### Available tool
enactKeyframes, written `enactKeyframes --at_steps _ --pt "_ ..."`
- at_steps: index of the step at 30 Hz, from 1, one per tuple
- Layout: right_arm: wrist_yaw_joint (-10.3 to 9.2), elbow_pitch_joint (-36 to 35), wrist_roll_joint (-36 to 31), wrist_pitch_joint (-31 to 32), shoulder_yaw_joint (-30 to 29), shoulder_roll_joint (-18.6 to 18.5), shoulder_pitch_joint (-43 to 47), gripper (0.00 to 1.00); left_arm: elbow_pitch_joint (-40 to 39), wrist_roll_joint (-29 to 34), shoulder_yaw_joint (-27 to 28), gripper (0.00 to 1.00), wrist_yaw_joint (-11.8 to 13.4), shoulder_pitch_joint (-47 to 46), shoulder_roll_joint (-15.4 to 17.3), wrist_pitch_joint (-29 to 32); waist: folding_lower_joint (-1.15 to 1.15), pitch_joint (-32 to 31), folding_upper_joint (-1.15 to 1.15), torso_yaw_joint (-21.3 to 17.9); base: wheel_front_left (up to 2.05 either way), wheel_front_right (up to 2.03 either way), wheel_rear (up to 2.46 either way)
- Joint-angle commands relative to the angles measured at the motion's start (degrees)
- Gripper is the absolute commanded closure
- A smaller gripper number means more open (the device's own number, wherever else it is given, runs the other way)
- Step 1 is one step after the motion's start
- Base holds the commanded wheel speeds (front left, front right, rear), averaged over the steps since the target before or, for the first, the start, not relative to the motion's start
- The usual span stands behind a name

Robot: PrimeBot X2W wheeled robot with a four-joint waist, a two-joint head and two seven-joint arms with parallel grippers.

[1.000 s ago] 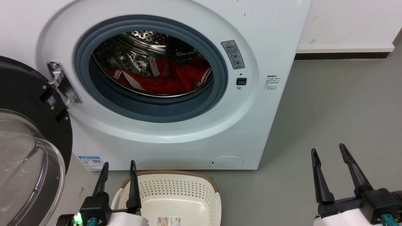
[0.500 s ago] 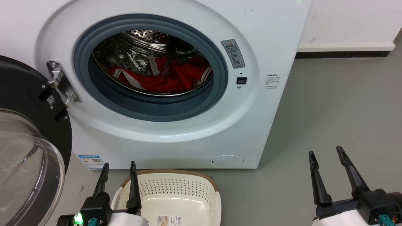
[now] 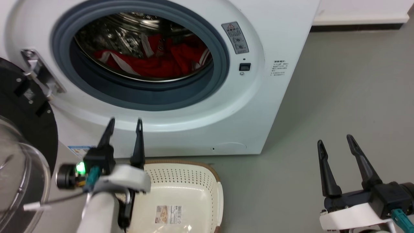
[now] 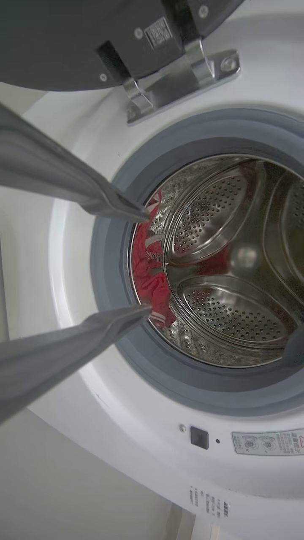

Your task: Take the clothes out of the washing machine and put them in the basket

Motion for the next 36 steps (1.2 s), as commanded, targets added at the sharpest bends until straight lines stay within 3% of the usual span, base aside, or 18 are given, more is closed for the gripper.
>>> enactKeyframes --at_steps 1,17,27,33,36 --pt "-0.02 -0.2 0.1 -0.1 0.1 0.2 -1.2 0.00 1.9 0.6 0.0 0.00 -0.6 -3.1 0.8 -0.1 0.00 2.8 0.00 -1.3 0.00 0.00 0.00" --pt "-0.03 -2.1 4.6 -0.1 0.0 0.2 -13.0 0.00 30.9 4.7 -3.6 0.00 -4.9 -46.0 9.6 3.1 0.00 25.3 0.00 -9.4 0.00 0.00 0.00" --pt "-0.03 -3.7 8.3 -0.1 0.5 0.2 -18.8 0.00 40.2 5.9 -5.9 0.00 -5.9 -64.1 13.7 7.9 0.00 35.0 0.00 -12.6 0.00 0.00 0.00" --pt "-0.04 -3.7 10.2 -0.1 1.1 0.2 -20.2 0.00 44.8 6.8 -9.1 0.00 -6.8 -74.9 16.1 13.9 0.00 39.2 0.00 -14.4 0.00 0.00 0.00" --pt "-0.04 -3.9 10.9 -0.1 1.4 0.2 -20.7 0.00 47.3 4.5 -9.2 0.00 -6.8 -79.9 15.8 18.1 0.00 41.1 0.00 -15.1 0.00 0.00 0.00"
